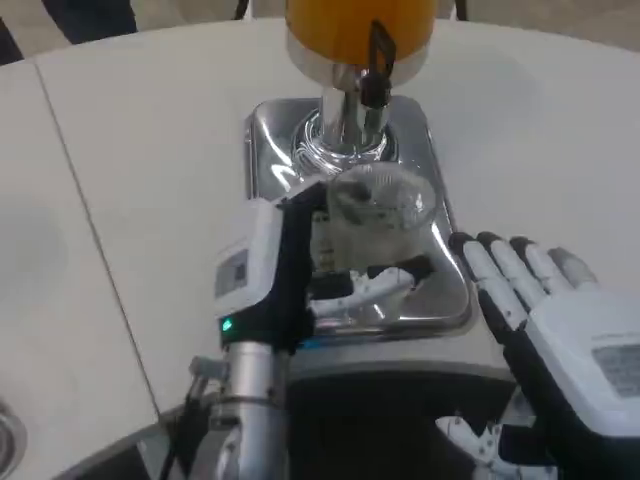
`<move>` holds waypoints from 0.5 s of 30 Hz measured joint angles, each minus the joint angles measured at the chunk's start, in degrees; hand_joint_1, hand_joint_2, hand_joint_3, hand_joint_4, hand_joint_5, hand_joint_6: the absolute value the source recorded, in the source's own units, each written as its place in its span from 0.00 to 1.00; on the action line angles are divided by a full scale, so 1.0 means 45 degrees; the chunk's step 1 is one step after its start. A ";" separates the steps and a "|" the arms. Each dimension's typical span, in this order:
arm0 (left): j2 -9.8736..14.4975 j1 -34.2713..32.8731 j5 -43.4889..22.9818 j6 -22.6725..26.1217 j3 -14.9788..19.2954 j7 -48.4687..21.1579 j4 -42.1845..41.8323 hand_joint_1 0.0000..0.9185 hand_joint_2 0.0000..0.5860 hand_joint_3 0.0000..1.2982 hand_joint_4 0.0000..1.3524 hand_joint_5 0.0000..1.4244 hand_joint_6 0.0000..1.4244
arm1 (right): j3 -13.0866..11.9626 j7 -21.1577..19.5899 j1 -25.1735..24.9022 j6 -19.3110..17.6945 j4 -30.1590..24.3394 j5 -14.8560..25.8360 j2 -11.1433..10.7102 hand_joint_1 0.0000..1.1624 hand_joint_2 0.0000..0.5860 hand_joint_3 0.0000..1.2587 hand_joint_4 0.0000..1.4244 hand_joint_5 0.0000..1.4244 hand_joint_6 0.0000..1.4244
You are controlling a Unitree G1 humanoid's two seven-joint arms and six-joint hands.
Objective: Grasp the cup under the faucet to collect the drink, then remove the cup.
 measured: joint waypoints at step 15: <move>0.0287 -0.2982 -0.0189 -0.0178 -0.0842 0.2899 0.4965 0.64 0.15 0.61 0.70 0.82 0.97 | 0.0116 0.0272 -0.0061 0.0108 0.0012 -0.0481 0.0382 0.45 0.60 0.00 0.00 0.00 0.01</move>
